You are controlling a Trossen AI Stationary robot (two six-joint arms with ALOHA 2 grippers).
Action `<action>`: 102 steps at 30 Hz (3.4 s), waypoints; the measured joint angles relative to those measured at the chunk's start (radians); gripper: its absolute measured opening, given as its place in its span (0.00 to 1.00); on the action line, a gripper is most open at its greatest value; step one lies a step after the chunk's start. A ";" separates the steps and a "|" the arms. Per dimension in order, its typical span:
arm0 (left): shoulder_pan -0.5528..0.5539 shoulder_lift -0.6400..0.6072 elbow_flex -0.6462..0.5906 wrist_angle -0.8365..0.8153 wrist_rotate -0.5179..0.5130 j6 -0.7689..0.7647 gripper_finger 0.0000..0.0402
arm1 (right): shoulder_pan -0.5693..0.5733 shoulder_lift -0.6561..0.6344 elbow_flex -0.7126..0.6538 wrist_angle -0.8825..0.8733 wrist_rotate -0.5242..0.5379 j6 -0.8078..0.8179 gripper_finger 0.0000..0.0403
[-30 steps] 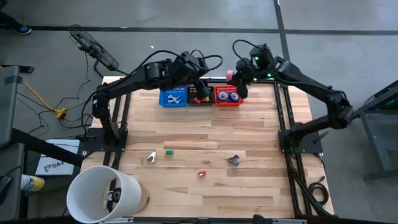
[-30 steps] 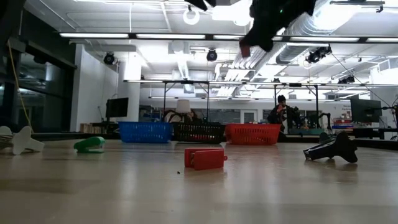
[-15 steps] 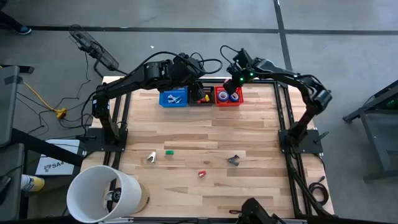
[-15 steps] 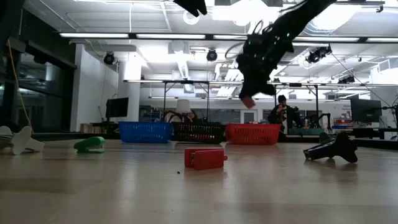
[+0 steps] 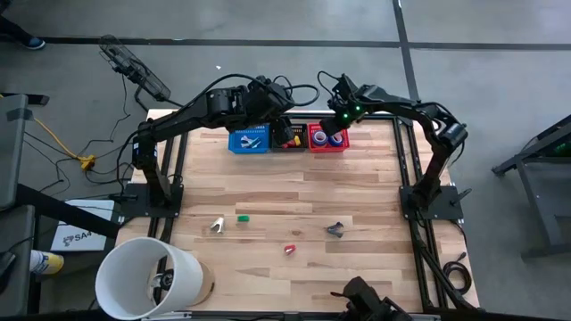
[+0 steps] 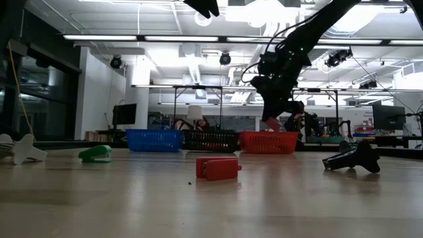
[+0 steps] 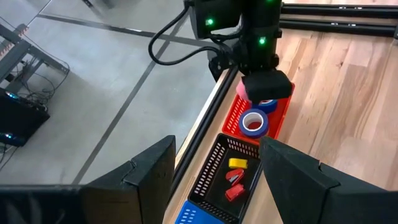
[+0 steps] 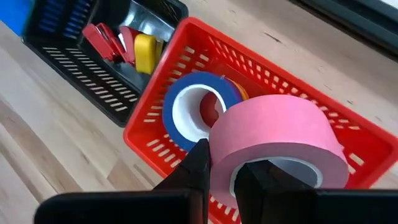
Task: Pick and place Stapler, Stapler remover, tape
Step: Stack the pink tape on top of the blue tape in the red bin, then put the black staple remover into the blue bin
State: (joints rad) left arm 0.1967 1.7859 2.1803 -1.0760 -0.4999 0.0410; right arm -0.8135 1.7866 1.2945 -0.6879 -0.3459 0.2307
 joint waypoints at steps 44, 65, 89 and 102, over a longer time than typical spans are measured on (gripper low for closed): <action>0.000 0.000 0.000 -0.007 0.021 0.003 0.57 | 0.004 0.001 -0.100 0.064 -0.001 0.130 0.19; 0.000 0.000 0.001 -0.046 0.018 -0.055 0.57 | -0.048 -0.188 -0.099 0.010 0.001 -0.055 0.44; 0.000 0.000 0.001 -0.144 0.018 -0.390 0.57 | 0.093 -0.479 -0.098 -0.126 -0.211 -0.497 0.45; 0.000 0.000 0.001 -0.193 0.082 -0.471 0.57 | 0.374 -0.506 -0.098 -0.232 -0.053 -0.645 0.53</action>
State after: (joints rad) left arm 0.1963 1.7859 2.1811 -1.2685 -0.4183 -0.4302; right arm -0.4395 1.2808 1.1961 -0.9202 -0.3993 -0.4147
